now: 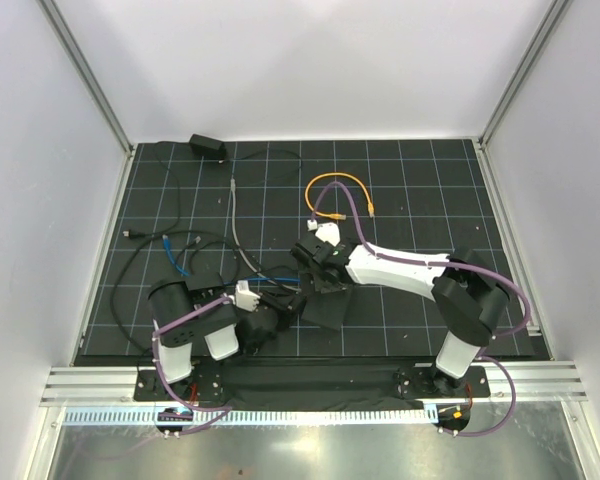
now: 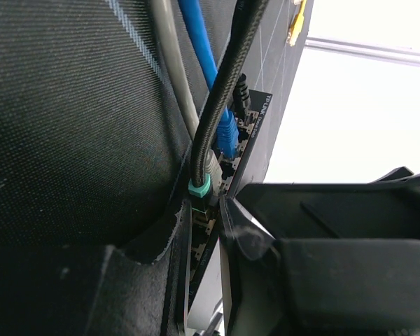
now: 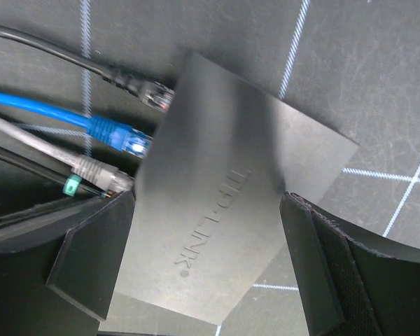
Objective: Pull the plug from the switch port
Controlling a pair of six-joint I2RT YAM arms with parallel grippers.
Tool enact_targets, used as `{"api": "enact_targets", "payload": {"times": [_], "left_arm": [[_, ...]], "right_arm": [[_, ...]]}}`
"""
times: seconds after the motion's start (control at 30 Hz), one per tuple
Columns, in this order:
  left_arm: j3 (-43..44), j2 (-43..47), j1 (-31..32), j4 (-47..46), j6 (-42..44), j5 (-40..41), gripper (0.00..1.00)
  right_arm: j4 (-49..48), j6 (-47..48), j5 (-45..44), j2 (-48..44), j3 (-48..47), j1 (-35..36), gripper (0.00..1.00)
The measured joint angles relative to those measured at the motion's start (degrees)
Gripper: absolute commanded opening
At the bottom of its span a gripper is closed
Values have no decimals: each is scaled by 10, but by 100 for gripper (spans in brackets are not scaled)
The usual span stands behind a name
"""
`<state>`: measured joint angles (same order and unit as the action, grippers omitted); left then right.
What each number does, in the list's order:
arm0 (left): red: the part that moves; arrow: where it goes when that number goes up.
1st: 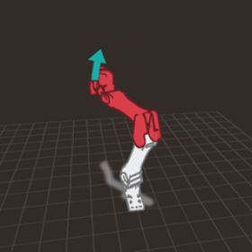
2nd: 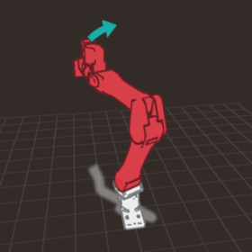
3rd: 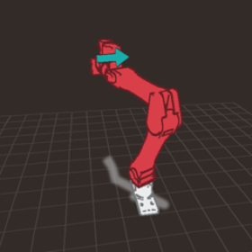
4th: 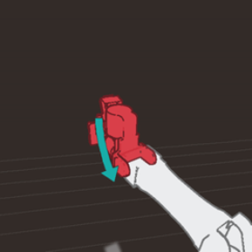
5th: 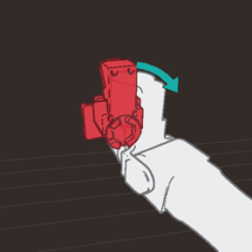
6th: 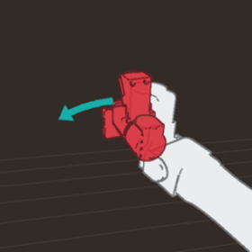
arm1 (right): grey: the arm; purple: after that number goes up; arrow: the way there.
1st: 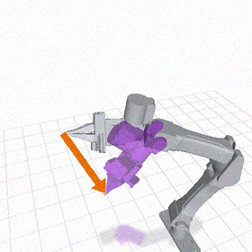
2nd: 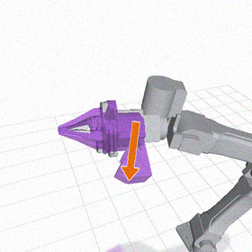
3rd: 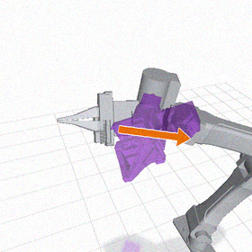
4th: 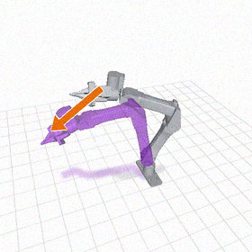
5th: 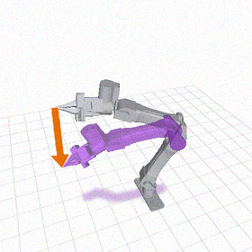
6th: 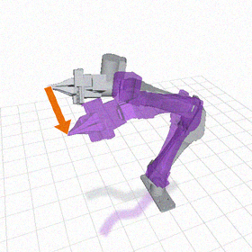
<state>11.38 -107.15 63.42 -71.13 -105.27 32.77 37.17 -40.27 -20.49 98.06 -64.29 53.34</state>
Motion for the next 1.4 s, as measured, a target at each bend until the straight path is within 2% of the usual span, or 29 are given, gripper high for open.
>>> {"api": "enact_targets", "payload": {"times": [0.5, 0.9, 1.03, 1.2, 1.4], "left_arm": [[-14, -28, 0, -60, 40, 2, 0], [-30, -27, -2, -80, 62, -1, 0], [-39, -27, -22, -93, 78, -15, 0], [-43, -17, -50, -99, 134, -40, 0], [-40, 29, -52, -53, 221, -40, 0]], "right_arm": [[-17, -5, -41, 26, -7, 16, 94], [-100, 36, -58, -10, 56, 31, 94], [-121, 42, -57, -10, 59, 31, 95], [-129, 44, -58, 2, 47, 30, 94], [-113, 49, -54, 18, 24, 30, 95]]}}
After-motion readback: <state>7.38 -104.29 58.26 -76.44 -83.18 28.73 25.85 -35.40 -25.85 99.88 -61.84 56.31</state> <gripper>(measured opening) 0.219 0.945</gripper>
